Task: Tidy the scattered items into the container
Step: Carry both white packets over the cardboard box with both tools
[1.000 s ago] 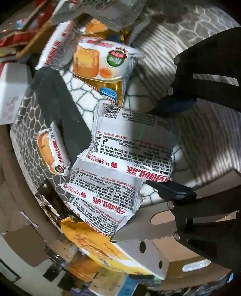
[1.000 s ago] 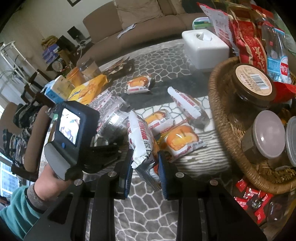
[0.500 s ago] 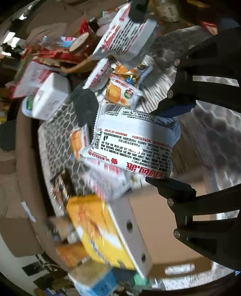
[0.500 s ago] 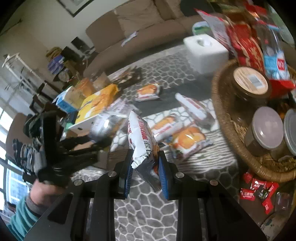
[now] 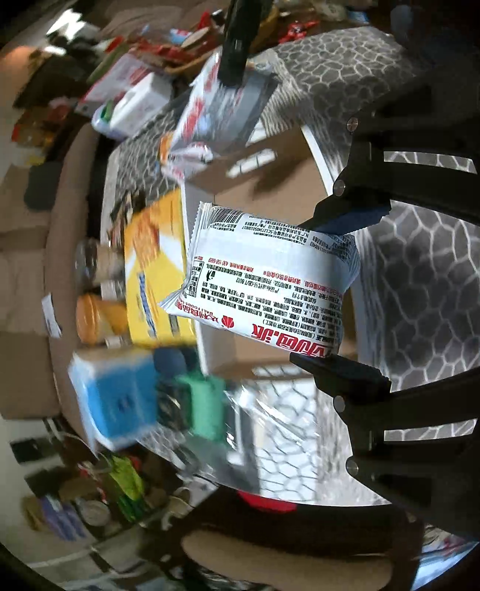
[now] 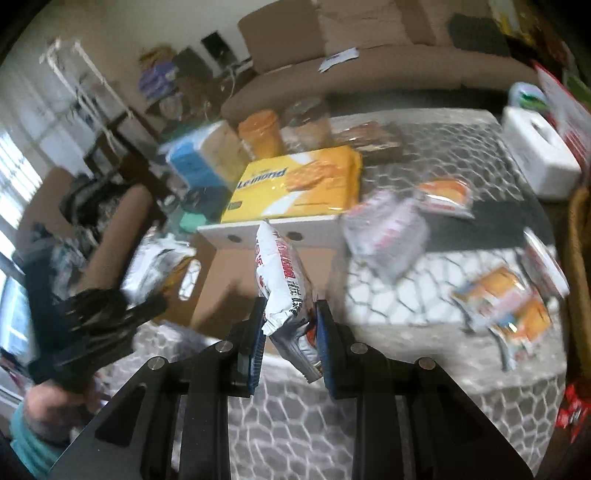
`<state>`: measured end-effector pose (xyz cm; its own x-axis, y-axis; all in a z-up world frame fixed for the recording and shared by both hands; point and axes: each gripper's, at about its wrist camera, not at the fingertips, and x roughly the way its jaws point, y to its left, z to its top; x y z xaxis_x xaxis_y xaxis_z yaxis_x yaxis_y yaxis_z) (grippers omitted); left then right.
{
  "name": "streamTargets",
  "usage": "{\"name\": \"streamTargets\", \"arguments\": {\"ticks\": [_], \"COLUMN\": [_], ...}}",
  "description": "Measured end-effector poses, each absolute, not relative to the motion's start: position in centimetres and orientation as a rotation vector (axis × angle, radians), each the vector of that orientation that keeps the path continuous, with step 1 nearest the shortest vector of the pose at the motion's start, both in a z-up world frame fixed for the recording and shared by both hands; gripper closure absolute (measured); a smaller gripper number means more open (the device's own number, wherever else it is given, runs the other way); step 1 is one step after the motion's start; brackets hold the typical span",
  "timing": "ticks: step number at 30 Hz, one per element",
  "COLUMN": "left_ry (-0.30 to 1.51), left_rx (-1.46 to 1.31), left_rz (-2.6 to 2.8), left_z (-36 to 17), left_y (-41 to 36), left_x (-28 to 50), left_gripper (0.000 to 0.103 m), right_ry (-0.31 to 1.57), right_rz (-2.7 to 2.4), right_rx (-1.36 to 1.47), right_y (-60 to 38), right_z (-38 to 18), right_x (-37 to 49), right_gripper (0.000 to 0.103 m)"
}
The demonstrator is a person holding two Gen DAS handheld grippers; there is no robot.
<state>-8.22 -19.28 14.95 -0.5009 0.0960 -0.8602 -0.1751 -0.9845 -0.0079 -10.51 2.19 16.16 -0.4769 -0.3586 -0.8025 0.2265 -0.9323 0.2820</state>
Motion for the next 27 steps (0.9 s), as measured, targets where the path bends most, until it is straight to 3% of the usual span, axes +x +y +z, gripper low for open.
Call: {"name": "streamTargets", "arguments": {"ticks": [7, 10, 18, 21, 25, 27], "left_ry": [-0.092, -0.131, -0.211, -0.244, -0.259, -0.259], "left_rx": [-1.477, -1.479, -1.468, -1.473, -1.474, -1.472], "left_rz": [2.572, 2.561, 2.527, 2.527, 2.529, 2.525], "left_z": [13.0, 12.4, 11.4, 11.1, 11.1, 11.2], "left_y": [-23.4, -24.2, -26.2, -27.3, -28.0, -28.0], "left_x": [-7.8, -7.9, -7.5, -7.2, -6.8, -6.6], "left_gripper": [0.048, 0.048, 0.048, 0.048, 0.048, 0.047], "right_ry": [0.129, 0.414, 0.941, 1.031, 1.012, 1.008], "right_rz": [-2.537, -2.634, -2.712, -2.706, -2.687, -2.68], "right_rx": [1.492, 1.484, 1.471, 1.499, 1.566, 1.575], "right_y": [-5.8, -8.2, -11.6, -12.4, -12.5, -12.6], "right_z": [11.5, 10.0, 5.6, 4.3, 3.1, 2.9], "right_x": [-14.1, -14.4, -14.7, -15.1, -15.7, -15.5], "right_gripper": [0.078, 0.079, 0.079, 0.077, 0.07, 0.059]}}
